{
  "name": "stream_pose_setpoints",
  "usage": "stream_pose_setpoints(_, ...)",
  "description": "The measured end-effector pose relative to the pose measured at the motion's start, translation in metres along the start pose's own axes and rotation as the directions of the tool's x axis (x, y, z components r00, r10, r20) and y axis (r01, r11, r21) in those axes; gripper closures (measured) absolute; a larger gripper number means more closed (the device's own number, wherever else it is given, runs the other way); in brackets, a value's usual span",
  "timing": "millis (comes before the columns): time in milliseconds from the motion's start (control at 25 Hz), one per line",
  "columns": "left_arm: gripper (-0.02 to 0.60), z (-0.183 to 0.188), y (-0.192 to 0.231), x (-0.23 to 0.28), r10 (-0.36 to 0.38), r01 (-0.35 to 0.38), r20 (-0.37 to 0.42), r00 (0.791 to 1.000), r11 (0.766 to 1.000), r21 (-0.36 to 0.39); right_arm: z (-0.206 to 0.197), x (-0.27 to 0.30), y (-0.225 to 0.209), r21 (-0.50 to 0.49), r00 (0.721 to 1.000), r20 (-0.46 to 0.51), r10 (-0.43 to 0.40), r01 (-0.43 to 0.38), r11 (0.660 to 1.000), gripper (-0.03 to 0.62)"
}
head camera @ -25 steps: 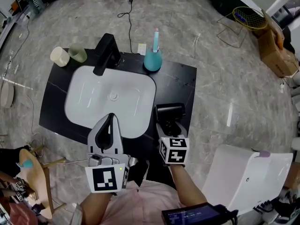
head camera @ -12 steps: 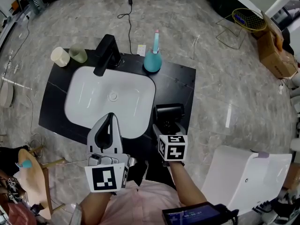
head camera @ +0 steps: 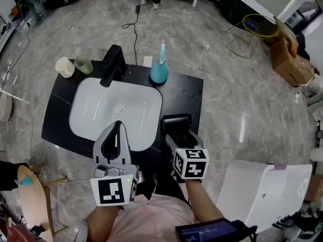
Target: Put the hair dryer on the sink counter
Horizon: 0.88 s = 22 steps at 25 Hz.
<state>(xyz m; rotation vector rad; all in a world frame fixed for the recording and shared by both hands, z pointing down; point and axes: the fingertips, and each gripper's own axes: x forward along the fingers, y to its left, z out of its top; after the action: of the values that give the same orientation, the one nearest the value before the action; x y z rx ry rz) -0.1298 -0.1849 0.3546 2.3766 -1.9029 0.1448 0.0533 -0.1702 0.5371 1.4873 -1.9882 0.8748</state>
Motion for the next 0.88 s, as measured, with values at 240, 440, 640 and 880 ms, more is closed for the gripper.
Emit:
stream_pose_setpoints(240,0.572,0.049,-0.013,0.0,-0.035,0.036,0.093,0.995,0.999,-0.013,0.102,-0.078,0.022,-0.123,0.937,0.348,0.019,0.025,0.992,0.433)
stream_pose_setpoints(440,0.572,0.096,-0.029,-0.005,-0.07,0.073,0.178,0.981,0.997,-0.008,0.157,-0.138,0.035,-0.211,0.837,0.547,0.009,0.128,0.969,0.59)
stream_pose_setpoints(640,0.572,0.13,-0.04,-0.007,-0.099,0.098,0.254,0.962,0.995,0.016,0.187,-0.175,0.035,-0.219,0.754,0.656,0.024,0.16,0.963,0.594)
stream_pose_setpoints(880,0.572,0.149,-0.048,-0.006,-0.127,0.124,0.296,0.947,0.992,0.031,0.205,-0.201,0.04,-0.225,0.693,0.718,0.057,0.154,0.962,0.594)
